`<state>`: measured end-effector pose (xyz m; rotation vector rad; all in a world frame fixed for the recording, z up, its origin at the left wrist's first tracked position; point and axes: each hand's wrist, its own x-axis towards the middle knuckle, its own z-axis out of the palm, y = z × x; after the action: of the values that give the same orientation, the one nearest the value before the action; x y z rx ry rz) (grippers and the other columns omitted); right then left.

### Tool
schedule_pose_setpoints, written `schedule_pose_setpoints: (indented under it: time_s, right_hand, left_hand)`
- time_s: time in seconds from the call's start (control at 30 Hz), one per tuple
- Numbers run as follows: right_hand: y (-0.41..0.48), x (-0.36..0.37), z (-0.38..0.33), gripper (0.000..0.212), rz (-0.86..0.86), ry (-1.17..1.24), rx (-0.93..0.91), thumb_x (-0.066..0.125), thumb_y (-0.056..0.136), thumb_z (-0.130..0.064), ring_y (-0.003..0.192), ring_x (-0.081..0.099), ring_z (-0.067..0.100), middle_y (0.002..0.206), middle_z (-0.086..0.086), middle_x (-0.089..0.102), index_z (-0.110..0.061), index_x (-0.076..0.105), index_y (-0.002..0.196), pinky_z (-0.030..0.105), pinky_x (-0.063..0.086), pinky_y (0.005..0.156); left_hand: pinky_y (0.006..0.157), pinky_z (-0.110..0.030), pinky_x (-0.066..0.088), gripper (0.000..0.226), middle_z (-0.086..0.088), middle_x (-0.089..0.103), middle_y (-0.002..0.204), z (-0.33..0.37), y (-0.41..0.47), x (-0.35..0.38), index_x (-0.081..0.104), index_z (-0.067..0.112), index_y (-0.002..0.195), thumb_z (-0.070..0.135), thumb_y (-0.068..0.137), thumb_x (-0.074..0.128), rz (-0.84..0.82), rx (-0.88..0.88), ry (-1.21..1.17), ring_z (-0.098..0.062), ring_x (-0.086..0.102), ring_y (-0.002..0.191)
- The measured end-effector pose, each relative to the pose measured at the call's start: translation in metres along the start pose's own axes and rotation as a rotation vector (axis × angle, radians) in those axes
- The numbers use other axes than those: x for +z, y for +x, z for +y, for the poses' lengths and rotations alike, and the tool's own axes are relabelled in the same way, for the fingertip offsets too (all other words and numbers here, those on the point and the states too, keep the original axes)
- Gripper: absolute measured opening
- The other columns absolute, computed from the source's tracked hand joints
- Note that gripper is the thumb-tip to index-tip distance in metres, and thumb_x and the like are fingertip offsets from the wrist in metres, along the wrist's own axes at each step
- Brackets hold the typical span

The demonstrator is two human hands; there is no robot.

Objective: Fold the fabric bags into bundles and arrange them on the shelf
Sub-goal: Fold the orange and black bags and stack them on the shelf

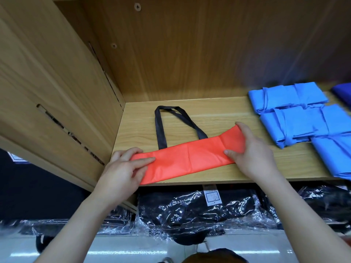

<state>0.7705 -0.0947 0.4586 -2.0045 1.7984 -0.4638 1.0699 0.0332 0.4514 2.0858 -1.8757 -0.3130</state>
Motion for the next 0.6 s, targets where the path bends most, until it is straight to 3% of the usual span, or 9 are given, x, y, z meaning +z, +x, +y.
schedule_pose_setpoints:
  time_s: [0.07,0.1,0.2,0.3,0.37,0.43,0.5,0.6]
  right_hand:
    - [0.009,0.005,-0.002,0.083,0.059,0.108,-0.013,0.077,0.081,-0.022,0.112,0.056,0.034,0.123,0.013,0.059,-0.037,0.030,0.148,0.036,0.043,0.088]
    - [0.013,0.008,-0.004,0.081,0.097,0.133,-0.037,0.076,0.081,-0.017,0.109,0.056,0.035,0.122,0.013,0.057,-0.037,0.032,0.146,0.037,0.043,0.088]
    - [0.023,0.019,-0.014,0.079,0.224,0.017,-0.166,0.070,0.078,-0.003,0.118,0.046,0.036,0.130,0.015,0.044,-0.033,0.039,0.144,0.044,0.044,0.097]
    - [0.018,0.023,-0.031,0.074,0.139,-0.185,-0.397,0.061,0.078,-0.003,0.143,0.024,0.031,0.154,0.011,0.031,-0.033,0.043,0.143,0.054,0.037,0.105]
    - [0.000,0.031,-0.039,0.067,-0.119,-0.170,-0.611,0.058,0.083,-0.018,0.147,0.021,0.025,0.158,0.007,0.028,-0.029,0.040,0.146,0.051,0.029,0.114]
    - [-0.026,0.044,-0.041,0.071,-0.355,-0.224,-0.740,0.053,0.088,-0.040,0.150,0.010,0.018,0.162,0.002,0.013,-0.027,0.027,0.153,0.044,0.014,0.122]
    - [-0.042,0.055,-0.035,0.079,-0.379,-0.236,-0.760,0.051,0.087,-0.054,0.149,0.001,0.008,0.161,-0.007,0.005,-0.027,0.020,0.154,0.037,0.004,0.122]
    - [-0.047,0.060,-0.030,0.058,-0.197,-0.042,-0.746,0.043,0.084,-0.043,0.136,0.031,0.000,0.146,-0.008,0.047,-0.026,0.052,0.139,0.036,0.026,0.114]
  left_hand:
    - [0.111,-0.036,0.033,0.070,0.021,0.033,0.138,0.005,-0.006,-0.009,0.043,0.055,0.135,0.083,0.071,0.049,-0.203,-0.003,0.044,-0.009,0.027,0.122]
    - [0.112,-0.033,0.029,0.088,0.021,0.025,0.140,0.008,-0.009,-0.013,0.030,0.055,0.142,0.089,0.063,0.048,-0.305,0.010,0.130,-0.007,0.021,0.125]
    - [0.111,-0.034,0.032,0.107,0.012,0.015,0.145,0.021,-0.021,-0.014,0.006,0.045,0.152,0.074,0.067,0.065,-0.353,0.084,0.361,-0.013,0.019,0.131]
    - [0.085,-0.035,0.055,0.099,0.002,0.037,0.131,0.026,-0.030,-0.006,0.030,0.035,0.150,0.048,0.063,0.076,-0.234,0.152,0.422,-0.021,0.045,0.118]
    - [0.063,-0.034,0.059,0.095,-0.002,0.049,0.112,0.023,-0.032,0.004,0.050,0.025,0.139,0.033,0.049,0.081,-0.145,0.216,0.416,-0.023,0.057,0.097]
    - [0.048,-0.030,0.054,0.085,0.000,0.051,0.095,0.022,-0.034,0.009,0.058,0.022,0.130,0.025,0.047,0.079,-0.079,0.267,0.396,-0.021,0.061,0.079]
    - [0.046,-0.028,0.052,0.076,0.003,0.051,0.087,0.020,-0.036,0.010,0.062,0.024,0.124,0.018,0.049,0.075,-0.030,0.299,0.292,-0.019,0.062,0.072]
    - [0.060,-0.024,0.051,0.065,0.009,0.055,0.082,0.018,-0.034,0.005,0.068,0.026,0.112,0.003,0.051,0.068,0.089,0.307,-0.087,-0.012,0.058,0.075]
